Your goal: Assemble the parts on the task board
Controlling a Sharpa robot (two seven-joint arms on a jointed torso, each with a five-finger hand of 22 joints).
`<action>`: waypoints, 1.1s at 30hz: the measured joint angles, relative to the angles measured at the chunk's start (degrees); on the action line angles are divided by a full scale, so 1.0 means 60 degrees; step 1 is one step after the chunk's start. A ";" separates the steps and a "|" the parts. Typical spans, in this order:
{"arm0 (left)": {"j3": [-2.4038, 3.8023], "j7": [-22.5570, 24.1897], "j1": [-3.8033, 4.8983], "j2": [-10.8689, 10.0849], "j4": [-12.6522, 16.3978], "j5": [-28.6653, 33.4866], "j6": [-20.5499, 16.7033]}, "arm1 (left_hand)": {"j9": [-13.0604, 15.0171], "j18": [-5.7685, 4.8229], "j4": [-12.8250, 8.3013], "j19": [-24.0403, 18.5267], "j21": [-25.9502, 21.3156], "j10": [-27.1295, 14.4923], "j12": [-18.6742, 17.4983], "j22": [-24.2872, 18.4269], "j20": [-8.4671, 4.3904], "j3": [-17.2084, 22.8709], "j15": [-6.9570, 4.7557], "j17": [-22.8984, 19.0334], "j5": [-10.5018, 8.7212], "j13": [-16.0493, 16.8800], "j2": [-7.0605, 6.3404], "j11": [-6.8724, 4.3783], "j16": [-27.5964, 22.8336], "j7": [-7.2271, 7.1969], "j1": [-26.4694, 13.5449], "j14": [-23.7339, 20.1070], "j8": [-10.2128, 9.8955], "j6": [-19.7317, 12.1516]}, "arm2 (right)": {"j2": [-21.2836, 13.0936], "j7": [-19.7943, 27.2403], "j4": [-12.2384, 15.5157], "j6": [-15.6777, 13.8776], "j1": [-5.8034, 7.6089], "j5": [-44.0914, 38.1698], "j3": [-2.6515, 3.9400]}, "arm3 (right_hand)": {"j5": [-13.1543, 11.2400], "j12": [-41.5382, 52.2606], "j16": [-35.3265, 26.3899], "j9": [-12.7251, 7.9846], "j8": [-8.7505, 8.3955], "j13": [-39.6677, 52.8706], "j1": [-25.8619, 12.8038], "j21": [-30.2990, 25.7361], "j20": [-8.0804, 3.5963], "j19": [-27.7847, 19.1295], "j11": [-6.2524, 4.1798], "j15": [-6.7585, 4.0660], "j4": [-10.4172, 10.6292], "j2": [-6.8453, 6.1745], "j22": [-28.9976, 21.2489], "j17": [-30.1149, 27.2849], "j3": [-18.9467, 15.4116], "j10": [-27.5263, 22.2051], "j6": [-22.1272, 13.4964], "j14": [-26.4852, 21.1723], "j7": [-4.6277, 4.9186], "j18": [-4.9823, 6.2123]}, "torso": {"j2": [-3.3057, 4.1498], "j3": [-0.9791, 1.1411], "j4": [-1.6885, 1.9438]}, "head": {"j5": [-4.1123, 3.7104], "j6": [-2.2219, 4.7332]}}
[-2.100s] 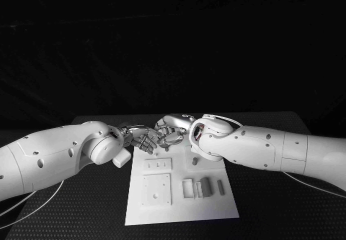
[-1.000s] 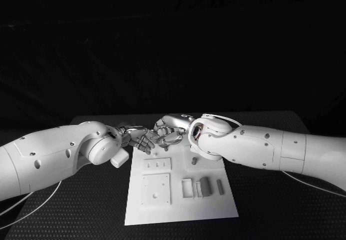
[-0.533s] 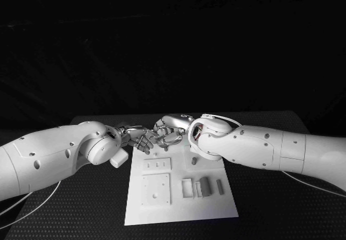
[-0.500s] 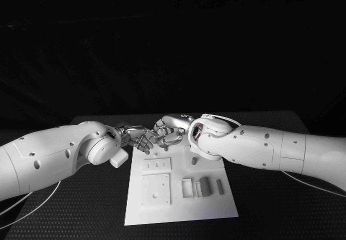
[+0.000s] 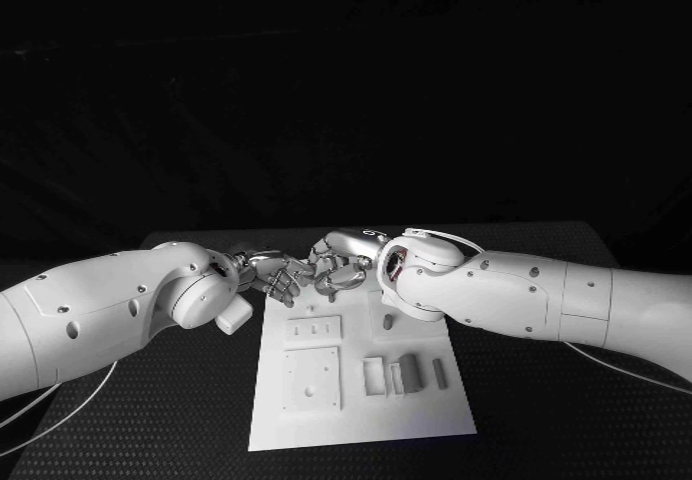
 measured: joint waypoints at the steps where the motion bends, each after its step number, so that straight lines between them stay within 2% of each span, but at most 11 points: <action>1: 0.0000 -0.0007 -0.0002 -0.0003 -0.0012 -0.0030 0.0000 | 0.0004 0.0000 0.0008 0.0000 0.0004 -0.0013 0.0043 0.0017 0.0000 -0.0007 0.0000 0.0014 0.0000 0.0023 0.0002 -0.0013 0.0000 0.0000 0.0002 0.0000 0.0000 0.0000 | -0.0005 -0.0004 -0.0002 0.0004 0.0000 0.0000 0.0000 | 0.0000 0.0000 0.0000 0.0006 0.0004 0.0000 0.0000 0.0000 0.0000 0.0000 -0.0001 -0.0001 0.0000 0.0000 0.0000 0.0000 0.0000 0.0001 0.0001 0.0001 -0.0001 0.0001 | 0.0000 0.0000 0.0000 | -0.0001 -0.0001; 12: 0.0000 -0.0070 -0.0019 0.0002 -0.0063 -0.0285 0.0012 | 0.0128 -0.0001 0.0009 -0.0001 0.0004 -0.0062 0.0195 0.0152 0.0001 -0.0065 0.0000 0.0100 -0.0003 0.0189 0.0115 -0.0059 0.0038 -0.0001 0.0116 0.0000 0.0052 0.0000 | -0.0076 -0.0035 -0.0068 0.0025 -0.0003 0.0027 -0.0003 | 0.0000 0.0000 -0.0001 -0.0002 0.0028 -0.0001 0.0000 0.0000 0.0002 0.0001 -0.0030 0.0003 0.0000 0.0000 0.0000 -0.0002 0.0000 0.0030 0.0027 0.0027 -0.0027 0.0000 | 0.0000 0.0000 0.0000 | -0.0005 -0.0005; 19: 0.0000 -0.0147 -0.0021 0.0065 -0.0108 -0.0725 -0.0017 | 0.0144 -0.0001 -0.0001 -0.0001 0.0004 -0.0064 0.0240 0.0218 0.0001 -0.0078 0.0000 0.0140 -0.0004 0.0244 0.0138 -0.0060 0.0080 -0.0001 0.0140 0.0000 0.0051 0.0000 | -0.0250 -0.0051 -0.0471 -0.0102 -0.0004 0.0171 -0.0004 | 0.0000 -0.0121 -0.0171 -0.0002 -0.0107 -0.0002 -0.0052 -0.0098 0.0000 -0.0068 -0.0030 -0.0070 0.0000 -0.0051 0.0000 -0.0028 0.0000 0.0030 0.0028 -0.0030 -0.0028 0.0000 | -0.0001 0.0000 -0.0001 | 0.0008 -0.0005; 23: 0.0000 -0.0328 -0.0040 0.0216 -0.0193 -0.1348 -0.0180 | 0.0195 -0.0001 -0.0001 -0.0111 0.0043 -0.0138 0.0295 0.0378 -0.0005 -0.0131 0.0001 0.0170 -0.0004 0.0308 0.0151 -0.0064 0.0081 -0.0001 0.0153 -0.0001 0.0051 0.0000 | -0.0289 -0.0019 -0.0907 -0.0302 0.0047 0.0436 -0.0009 | 0.0000 -0.0168 -0.0231 0.0010 -0.0142 -0.0002 -0.0052 -0.0163 0.0038 -0.0108 -0.0030 -0.0077 0.0000 -0.0051 0.0000 -0.0043 0.0000 0.0030 0.0028 -0.0034 -0.0028 -0.0001 | -0.0005 0.0001 -0.0001 | 0.0038 -0.0005; 25: 0.0000 -0.0447 -0.0073 0.0281 -0.0229 -0.1615 -0.0288 | 0.0196 -0.0001 0.0007 -0.0125 0.0116 -0.0138 0.0349 0.0503 -0.0020 -0.0140 0.0001 0.0179 -0.0005 0.0333 0.0151 -0.0064 0.0084 -0.0001 0.0153 -0.0001 0.0050 0.0000 | -0.0289 0.0013 -0.1126 -0.0406 0.0115 0.0649 0.0024 | 0.0000 -0.0168 -0.0245 0.0021 -0.0142 -0.0006 -0.0051 -0.0163 0.0049 -0.0120 -0.0030 -0.0077 0.0000 -0.0051 0.0000 -0.0047 0.0000 0.0030 0.0028 -0.0034 -0.0028 0.0000 | -0.0005 0.0003 -0.0001 | 0.0051 -0.0016; 28: -0.0011 -0.0655 -0.0146 0.0375 -0.0284 -0.2008 -0.0442 | 0.0213 -0.0001 0.0006 -0.0125 0.0267 -0.0138 0.0417 0.0759 -0.0020 -0.0191 -0.0085 0.0189 -0.0038 0.0383 0.0150 -0.0064 0.0140 -0.0001 0.0153 0.0085 0.0014 0.0000 | -0.0289 0.0070 -0.1399 -0.0547 0.0203 0.0983 0.0179 | 0.0000 -0.0223 -0.0278 0.0030 -0.0197 -0.0012 -0.0051 -0.0206 0.0083 -0.0155 -0.0029 -0.0077 0.0000 -0.0051 0.0000 -0.0060 0.0000 0.0030 0.0028 -0.0034 -0.0028 0.0002 | -0.0006 0.0003 0.0005 | 0.0054 -0.0039; 30: -0.0050 -0.0767 -0.0177 0.0409 -0.0294 -0.2205 -0.0519 | 0.0235 -0.0001 -0.0001 -0.0047 0.0466 -0.0099 0.0526 0.1007 -0.0098 -0.0239 -0.0153 0.0253 -0.0038 0.0452 0.0151 -0.0103 0.0300 -0.0001 0.0152 0.0302 -0.0010 0.0000 | -0.0285 0.0107 -0.1537 -0.0616 0.0258 0.1128 0.0242 | 0.0000 -0.0223 -0.0278 0.0032 -0.0197 -0.0012 -0.0051 -0.0206 0.0083 -0.0155 -0.0030 -0.0068 0.0000 -0.0051 0.0000 -0.0060 0.0000 0.0030 0.0028 -0.0042 -0.0028 0.0003 | -0.0006 0.0005 0.0005 | 0.0063 -0.0049; 32: -0.0259 -0.0884 -0.0177 0.0417 -0.0270 -0.2417 -0.0587 | 0.0268 -0.0001 -0.0012 0.0197 0.0771 0.0042 0.0714 0.1342 -0.0261 -0.0251 -0.0285 0.0345 -0.0038 0.0598 0.0091 -0.0244 0.0534 -0.0001 0.0240 0.0681 -0.0024 0.0000 | -0.0278 0.0149 -0.1707 -0.0679 0.0314 0.1251 0.0291 | 0.0000 -0.0223 -0.0315 0.0032 -0.0197 -0.0011 -0.0051 -0.0205 0.0088 -0.0196 -0.0029 -0.0038 0.0000 -0.0051 0.0000 -0.0061 0.0000 0.0029 0.0028 -0.0073 -0.0028 0.0006 | -0.0006 0.0009 0.0005 | 0.0069 -0.0060; 33: -0.0294 -0.0945 -0.0200 0.0418 -0.0269 -0.2485 -0.0597 | 0.0268 -0.0002 -0.0012 0.0271 0.0865 0.0090 0.0790 0.1450 -0.0304 -0.0252 -0.0323 0.0366 -0.0039 0.0671 0.0089 -0.0292 0.0602 -0.0001 0.0265 0.0785 -0.0031 0.0000 | -0.0277 0.0161 -0.1780 -0.0700 0.0335 0.1292 0.0304 | 0.0000 -0.0223 -0.0316 0.0036 -0.0197 -0.0012 -0.0051 -0.0205 0.0085 -0.0222 -0.0029 -0.0037 0.0000 -0.0051 0.0000 -0.0060 0.0000 0.0029 0.0028 -0.0074 -0.0028 0.0006 | -0.0005 0.0008 0.0005 | 0.0070 -0.0068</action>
